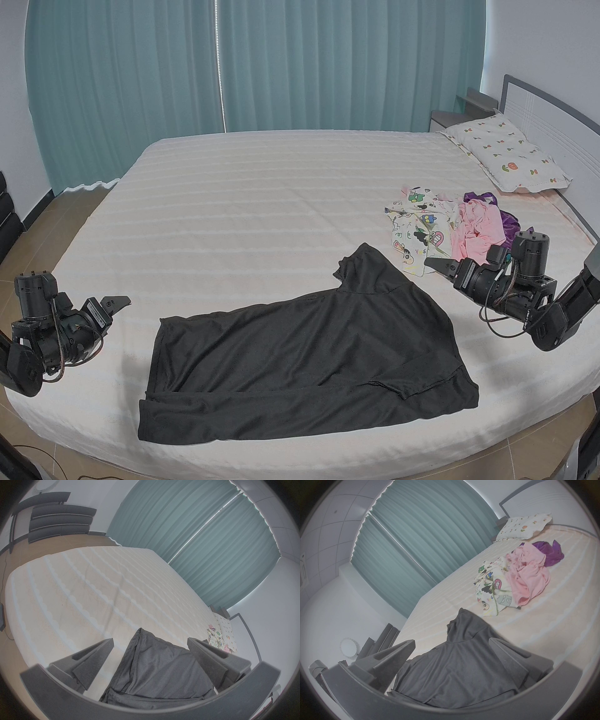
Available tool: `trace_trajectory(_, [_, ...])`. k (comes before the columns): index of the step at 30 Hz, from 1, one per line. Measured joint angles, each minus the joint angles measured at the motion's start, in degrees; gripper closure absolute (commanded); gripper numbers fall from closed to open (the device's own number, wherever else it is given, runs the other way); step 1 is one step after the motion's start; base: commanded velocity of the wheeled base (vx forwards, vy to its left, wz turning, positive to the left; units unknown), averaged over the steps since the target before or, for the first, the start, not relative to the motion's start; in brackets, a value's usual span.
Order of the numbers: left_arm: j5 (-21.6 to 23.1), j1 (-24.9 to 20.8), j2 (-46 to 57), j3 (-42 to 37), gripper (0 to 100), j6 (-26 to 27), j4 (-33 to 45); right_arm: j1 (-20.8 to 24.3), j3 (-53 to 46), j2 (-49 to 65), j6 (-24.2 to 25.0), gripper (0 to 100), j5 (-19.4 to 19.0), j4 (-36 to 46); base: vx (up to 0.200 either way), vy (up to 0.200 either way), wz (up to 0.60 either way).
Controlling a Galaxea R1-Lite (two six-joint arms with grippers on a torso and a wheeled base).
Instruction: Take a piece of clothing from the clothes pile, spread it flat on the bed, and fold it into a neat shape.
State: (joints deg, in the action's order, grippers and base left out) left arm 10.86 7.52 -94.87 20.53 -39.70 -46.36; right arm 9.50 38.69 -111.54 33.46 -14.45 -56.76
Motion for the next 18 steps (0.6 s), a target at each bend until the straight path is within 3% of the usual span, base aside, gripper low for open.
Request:
trace_trajectory(6, [0.06,-0.22,-0.34,-0.06,0,-0.04,-0.04,1.50,0.00,-0.13,1.40,0,3.36,0.32,0.000,0.000,0.00])
trace_trajectory(12, [0.33,-0.26,-0.63,-0.17,0,-0.09,-0.11,1.74,0.06,-0.72,5.10,0,4.51,0.33,0.000,0.200,0.00])
trace_trajectory(18, [0.35,-0.26,-1.49,-0.22,0,-0.09,-0.27,1.77,-0.06,-1.22,5.62,0,4.71,0.38,0.000,0.000,0.00])
